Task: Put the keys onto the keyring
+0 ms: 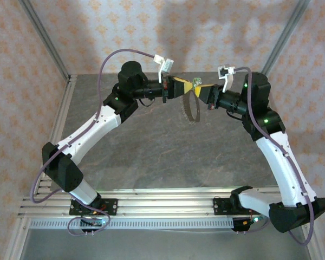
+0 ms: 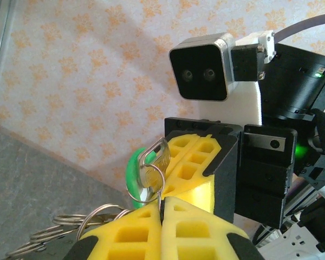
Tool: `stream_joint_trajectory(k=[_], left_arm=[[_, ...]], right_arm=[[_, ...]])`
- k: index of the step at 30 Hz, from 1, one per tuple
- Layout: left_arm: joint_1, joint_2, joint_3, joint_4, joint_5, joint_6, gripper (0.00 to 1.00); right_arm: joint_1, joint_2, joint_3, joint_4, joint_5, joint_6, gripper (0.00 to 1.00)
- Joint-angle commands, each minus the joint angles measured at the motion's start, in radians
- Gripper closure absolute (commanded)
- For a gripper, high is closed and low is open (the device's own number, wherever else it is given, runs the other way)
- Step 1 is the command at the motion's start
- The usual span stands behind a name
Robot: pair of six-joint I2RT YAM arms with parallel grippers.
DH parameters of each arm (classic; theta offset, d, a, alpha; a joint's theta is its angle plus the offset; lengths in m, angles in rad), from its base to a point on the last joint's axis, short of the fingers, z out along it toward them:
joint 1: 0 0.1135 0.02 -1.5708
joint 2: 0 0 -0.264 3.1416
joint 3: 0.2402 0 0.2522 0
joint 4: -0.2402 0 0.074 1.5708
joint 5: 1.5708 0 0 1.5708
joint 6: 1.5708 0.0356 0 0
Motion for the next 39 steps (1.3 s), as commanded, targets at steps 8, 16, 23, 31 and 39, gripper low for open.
stream_joint_trajectory(k=[8, 16, 23, 31, 39], left_arm=[[-0.008, -0.087, -0.075, 0.021, -0.181, 0.016, 0.49], [0.053, -0.2, -0.198, 0.004, -0.374, -0.023, 0.0], [0.093, -0.265, -0.261, -0.047, -0.435, -0.025, 0.0], [0.106, -0.291, -0.281, -0.081, -0.449, -0.021, 0.0], [0.106, -0.275, -0.303, -0.047, -0.444, -0.053, 0.0]], right_arm=[[-0.003, 0.091, 0.112, -0.173, 0.154, -0.067, 1.0], [-0.003, 0.22, 0.094, -0.164, 0.161, -0.077, 1.0], [0.013, 0.441, 0.139, -0.049, 0.113, -0.03, 1.0], [0.05, 0.755, 0.349, -0.028, 0.082, -0.006, 1.0], [0.113, 0.839, 0.295, 0.036, 0.099, 0.028, 1.0]])
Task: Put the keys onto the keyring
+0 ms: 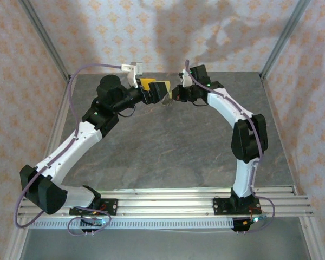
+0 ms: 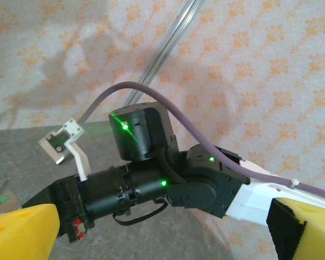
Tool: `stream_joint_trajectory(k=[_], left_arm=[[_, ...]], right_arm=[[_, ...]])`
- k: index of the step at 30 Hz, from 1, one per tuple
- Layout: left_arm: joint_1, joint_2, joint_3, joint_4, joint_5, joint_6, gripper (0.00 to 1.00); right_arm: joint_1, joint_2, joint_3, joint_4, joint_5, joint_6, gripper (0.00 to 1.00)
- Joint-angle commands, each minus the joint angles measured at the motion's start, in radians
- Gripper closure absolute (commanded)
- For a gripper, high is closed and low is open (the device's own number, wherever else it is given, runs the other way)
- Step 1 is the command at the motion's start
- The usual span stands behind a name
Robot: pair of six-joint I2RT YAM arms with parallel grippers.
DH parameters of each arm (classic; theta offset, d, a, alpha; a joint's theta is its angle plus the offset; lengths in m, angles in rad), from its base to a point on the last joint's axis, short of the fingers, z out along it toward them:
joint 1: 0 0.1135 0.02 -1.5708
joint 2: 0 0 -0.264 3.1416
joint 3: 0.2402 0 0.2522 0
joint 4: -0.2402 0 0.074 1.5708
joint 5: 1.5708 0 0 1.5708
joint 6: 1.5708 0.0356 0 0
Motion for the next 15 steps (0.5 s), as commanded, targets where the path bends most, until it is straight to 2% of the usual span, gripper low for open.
stream_joint_trajectory(k=[1, 15], left_arm=[[0.011, -0.008, -0.018, 0.027, -0.01, -0.021, 0.0], [0.011, -0.036, -0.049, 0.039, -0.015, -0.035, 0.0]], right_arm=[[0.033, 0.006, -0.032, 0.091, -0.007, 0.033, 1.0], [0.172, 0.079, -0.106, 0.13, 0.043, 0.111, 1.0]])
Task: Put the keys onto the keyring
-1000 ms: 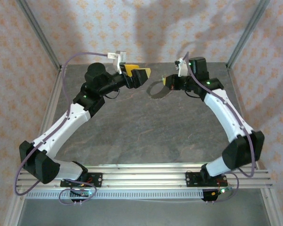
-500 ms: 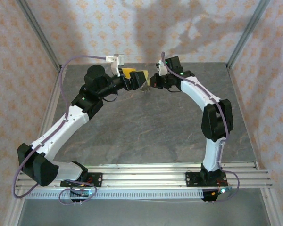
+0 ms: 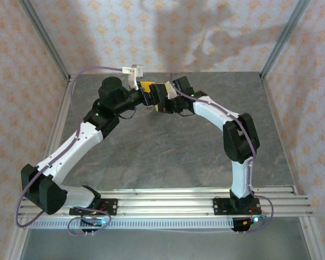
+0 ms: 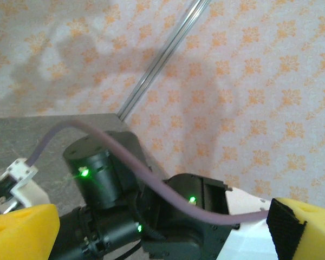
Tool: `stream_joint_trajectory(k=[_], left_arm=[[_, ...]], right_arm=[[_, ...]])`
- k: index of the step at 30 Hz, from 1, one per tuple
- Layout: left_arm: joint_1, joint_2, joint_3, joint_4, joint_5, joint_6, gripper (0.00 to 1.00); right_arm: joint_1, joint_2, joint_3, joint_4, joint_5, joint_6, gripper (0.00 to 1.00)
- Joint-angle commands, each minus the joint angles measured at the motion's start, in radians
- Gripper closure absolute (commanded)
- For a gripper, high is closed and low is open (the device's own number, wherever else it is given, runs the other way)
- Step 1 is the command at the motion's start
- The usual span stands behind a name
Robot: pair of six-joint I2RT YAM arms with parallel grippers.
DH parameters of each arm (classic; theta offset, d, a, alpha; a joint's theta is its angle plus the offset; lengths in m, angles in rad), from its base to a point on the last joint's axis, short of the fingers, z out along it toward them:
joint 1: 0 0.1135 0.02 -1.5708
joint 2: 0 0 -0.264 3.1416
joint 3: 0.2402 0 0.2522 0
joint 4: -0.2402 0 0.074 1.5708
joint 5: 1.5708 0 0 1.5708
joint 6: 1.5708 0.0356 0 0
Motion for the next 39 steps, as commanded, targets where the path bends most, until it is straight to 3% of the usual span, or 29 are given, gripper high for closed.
stream_joint_trajectory(k=[1, 18, 20, 22, 23, 25, 29, 32, 36, 39], left_arm=[[0.011, -0.039, -0.02, 0.034, -0.009, -0.033, 0.0], [0.008, -0.142, -0.086, -0.002, -0.047, -0.055, 0.0], [0.008, -0.154, -0.094, -0.008, -0.052, -0.057, 0.0], [0.009, -0.166, -0.101, -0.018, -0.059, -0.056, 0.0], [0.008, -0.172, -0.103, -0.024, -0.062, -0.054, 0.0], [0.009, -0.184, -0.101, -0.05, -0.066, -0.048, 0.0], [0.009, -0.229, -0.111, -0.122, -0.112, -0.014, 0.0], [0.009, -0.281, -0.136, -0.186, -0.205, 0.025, 0.0], [0.011, -0.367, -0.207, -0.259, -0.468, 0.065, 0.0], [0.011, -0.446, -0.333, -0.187, -0.697, 0.141, 0.0]], right_arm=[[0.033, 0.037, -0.031, 0.045, 0.031, 0.043, 1.0], [0.176, 0.055, -0.226, 0.146, 0.033, 0.182, 1.0], [0.205, 0.024, -0.26, 0.152, 0.025, 0.184, 0.89], [0.228, -0.04, -0.305, 0.167, -0.005, 0.195, 0.7], [0.235, -0.086, -0.35, 0.182, -0.008, 0.204, 0.55], [0.23, -0.192, -0.439, 0.201, -0.008, 0.218, 0.34], [0.175, -0.442, -0.606, 0.197, 0.014, 0.244, 0.2], [0.109, -0.632, -0.67, 0.115, 0.088, 0.229, 0.1], [0.008, -0.834, -0.673, -0.057, 0.319, 0.164, 0.03], [-0.089, -0.935, -0.662, -0.124, 0.496, 0.136, 0.0]])
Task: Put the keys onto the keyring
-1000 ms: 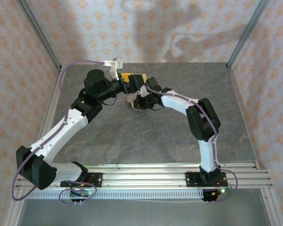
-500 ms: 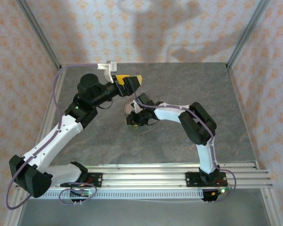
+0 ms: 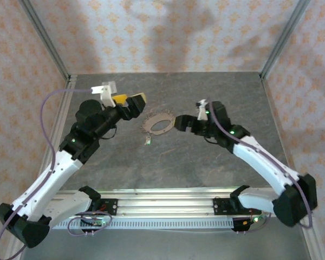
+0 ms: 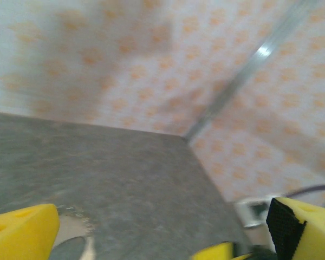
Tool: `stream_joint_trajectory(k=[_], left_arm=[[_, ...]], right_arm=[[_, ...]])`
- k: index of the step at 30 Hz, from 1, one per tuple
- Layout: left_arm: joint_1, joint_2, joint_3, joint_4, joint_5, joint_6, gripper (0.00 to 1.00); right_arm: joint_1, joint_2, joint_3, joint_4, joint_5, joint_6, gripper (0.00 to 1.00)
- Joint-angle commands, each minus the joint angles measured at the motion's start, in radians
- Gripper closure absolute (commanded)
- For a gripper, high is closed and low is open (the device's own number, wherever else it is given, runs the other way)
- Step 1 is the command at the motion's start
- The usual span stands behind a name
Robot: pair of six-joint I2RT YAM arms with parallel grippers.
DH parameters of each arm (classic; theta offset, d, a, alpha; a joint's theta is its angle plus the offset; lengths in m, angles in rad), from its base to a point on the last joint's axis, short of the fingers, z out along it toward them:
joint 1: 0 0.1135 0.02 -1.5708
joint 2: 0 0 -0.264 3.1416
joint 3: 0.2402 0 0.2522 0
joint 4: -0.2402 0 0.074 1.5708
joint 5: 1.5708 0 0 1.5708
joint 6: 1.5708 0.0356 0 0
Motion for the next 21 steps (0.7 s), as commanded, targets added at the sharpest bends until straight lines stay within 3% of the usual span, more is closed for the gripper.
stream_joint_trajectory(k=[1, 3, 5, 8, 12, 16, 21], left_arm=[[0.011, -0.078, -0.131, 0.035, -0.357, 0.128, 0.0], [0.014, -0.113, -0.207, 0.089, -0.536, 0.226, 0.0], [0.031, -0.12, -0.255, 0.107, -0.638, 0.328, 0.0], [0.101, -0.116, -0.348, 0.143, -0.648, 0.402, 0.0], [0.187, -0.06, -0.485, 0.26, -0.635, 0.435, 0.0], [0.264, 0.059, -0.593, 0.435, -0.599, 0.419, 0.0], [0.327, 0.203, -0.677, 0.675, -0.511, 0.415, 0.0]], right_arm=[[-0.08, -0.069, 0.004, -0.15, 0.299, -0.058, 0.0], [-0.107, -0.092, 0.006, -0.154, 0.487, -0.078, 0.0], [-0.129, -0.1, -0.012, -0.126, 0.654, -0.101, 0.0], [-0.183, -0.104, -0.085, -0.013, 0.845, -0.123, 0.0], [-0.249, -0.079, -0.21, 0.155, 0.996, -0.197, 0.0], [-0.329, 0.024, -0.313, 0.303, 1.021, -0.229, 0.0], [-0.354, 0.12, -0.504, 0.707, 0.984, -0.341, 0.0]])
